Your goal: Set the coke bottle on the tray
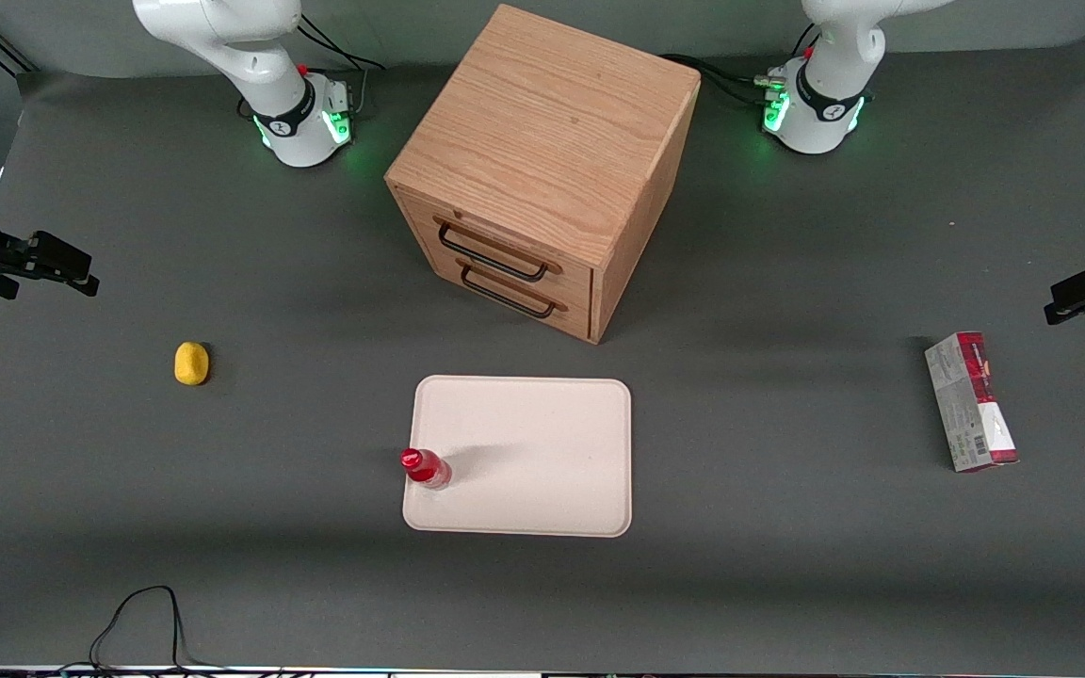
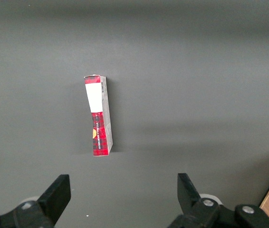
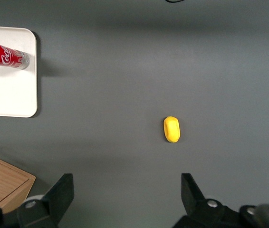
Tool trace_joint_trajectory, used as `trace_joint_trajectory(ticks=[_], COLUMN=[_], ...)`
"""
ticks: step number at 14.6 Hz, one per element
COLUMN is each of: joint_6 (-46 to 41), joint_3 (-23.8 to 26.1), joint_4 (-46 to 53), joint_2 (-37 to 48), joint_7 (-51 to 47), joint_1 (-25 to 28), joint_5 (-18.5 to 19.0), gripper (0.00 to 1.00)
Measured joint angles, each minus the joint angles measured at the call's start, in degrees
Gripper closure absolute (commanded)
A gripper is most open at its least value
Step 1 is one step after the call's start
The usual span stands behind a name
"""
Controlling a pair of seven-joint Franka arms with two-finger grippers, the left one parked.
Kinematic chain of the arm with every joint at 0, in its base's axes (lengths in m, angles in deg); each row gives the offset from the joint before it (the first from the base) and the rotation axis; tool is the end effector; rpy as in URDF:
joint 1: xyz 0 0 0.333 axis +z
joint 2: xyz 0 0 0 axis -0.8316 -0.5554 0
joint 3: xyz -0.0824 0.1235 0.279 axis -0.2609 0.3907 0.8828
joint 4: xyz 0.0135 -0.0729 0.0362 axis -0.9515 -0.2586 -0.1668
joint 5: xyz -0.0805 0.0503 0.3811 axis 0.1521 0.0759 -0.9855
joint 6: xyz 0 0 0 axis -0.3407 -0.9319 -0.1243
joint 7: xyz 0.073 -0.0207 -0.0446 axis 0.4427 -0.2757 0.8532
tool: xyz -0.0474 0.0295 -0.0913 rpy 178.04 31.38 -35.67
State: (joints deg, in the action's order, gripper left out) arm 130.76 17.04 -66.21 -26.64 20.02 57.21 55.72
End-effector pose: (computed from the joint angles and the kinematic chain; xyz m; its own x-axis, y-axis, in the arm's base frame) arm 0.5504 -0.0301 0.6051 1.0000 0.0054 0.0015 0.0054 -0.9996 0.0261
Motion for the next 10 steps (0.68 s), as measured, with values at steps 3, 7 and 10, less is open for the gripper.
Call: trace_joint_trajectory(ticks=[3, 7, 10], joint_6=[-0.09, -0.22, -0.23], joint_3=[0.0, 0.02, 0.15], joint_4=[0.14, 0.15, 0.16], joint_2=[0.0, 0.0, 0.0], joint_7=[0.0, 0.03, 0.03], joint_1=[0.0, -0.98, -1.21], joint_5=[0.0, 0.06, 0.06], gripper=[0.0, 0.0, 0.0])
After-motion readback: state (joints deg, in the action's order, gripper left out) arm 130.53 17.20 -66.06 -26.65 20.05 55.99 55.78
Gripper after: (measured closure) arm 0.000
